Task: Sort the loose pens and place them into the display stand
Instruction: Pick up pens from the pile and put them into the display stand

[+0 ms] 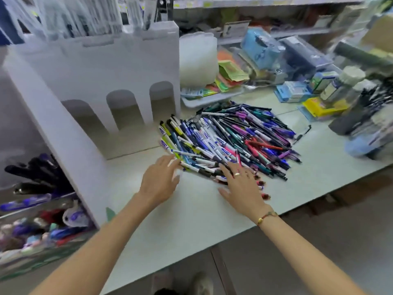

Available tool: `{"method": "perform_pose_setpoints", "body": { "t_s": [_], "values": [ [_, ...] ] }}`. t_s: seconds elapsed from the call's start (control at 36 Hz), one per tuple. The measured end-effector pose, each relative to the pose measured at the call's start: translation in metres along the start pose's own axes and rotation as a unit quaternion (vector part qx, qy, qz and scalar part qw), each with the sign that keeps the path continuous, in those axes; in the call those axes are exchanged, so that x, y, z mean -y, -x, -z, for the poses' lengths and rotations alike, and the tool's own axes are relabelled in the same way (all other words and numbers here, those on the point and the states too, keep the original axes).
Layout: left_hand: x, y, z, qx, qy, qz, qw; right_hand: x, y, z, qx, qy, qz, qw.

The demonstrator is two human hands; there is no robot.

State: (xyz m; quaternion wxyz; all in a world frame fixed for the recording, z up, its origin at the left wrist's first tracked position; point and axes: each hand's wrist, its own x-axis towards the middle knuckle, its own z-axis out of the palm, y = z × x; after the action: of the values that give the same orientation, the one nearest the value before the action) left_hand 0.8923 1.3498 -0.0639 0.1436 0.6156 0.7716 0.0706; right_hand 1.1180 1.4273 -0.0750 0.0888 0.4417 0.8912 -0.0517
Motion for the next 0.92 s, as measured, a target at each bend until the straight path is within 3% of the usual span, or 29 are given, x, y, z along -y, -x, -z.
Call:
{"method": "perform_pose_setpoints", "body": {
  "t_s": [0.08,0.14,0.22,0.39,0.47,0.61,0.92],
  "values": [
    [-0.001,-0.019,-0.024,-0.073,0.181,0.173,0.965,-0.004,-0.006,-0.026,-0.031,-0.019,-0.012,0.999],
    [-0.006,-0.034,-0.032,-0.127,0.225,0.264,0.929,-0.009,-0.012,-0.035,-0.048,-0.013,-0.012,0.999],
    [-0.01,-0.06,-0.028,-0.158,0.257,0.334,0.893,-0.02,-0.023,-0.043,-0.086,0.009,0.019,0.996],
    [-0.02,-0.116,-0.01,-0.107,0.31,0.419,0.846,-0.033,-0.044,-0.042,-0.135,-0.001,0.047,0.99],
    [-0.021,-0.135,-0.006,-0.072,0.313,0.446,0.835,-0.036,-0.047,-0.046,-0.147,-0.003,0.044,0.988],
    [-0.024,-0.149,-0.002,-0.036,0.262,0.44,0.858,-0.036,-0.047,-0.05,-0.167,-0.005,0.046,0.985],
    [-0.025,-0.154,-0.001,0.014,0.286,0.401,0.87,-0.035,-0.047,-0.054,-0.181,-0.005,0.04,0.983]
  ]
}}
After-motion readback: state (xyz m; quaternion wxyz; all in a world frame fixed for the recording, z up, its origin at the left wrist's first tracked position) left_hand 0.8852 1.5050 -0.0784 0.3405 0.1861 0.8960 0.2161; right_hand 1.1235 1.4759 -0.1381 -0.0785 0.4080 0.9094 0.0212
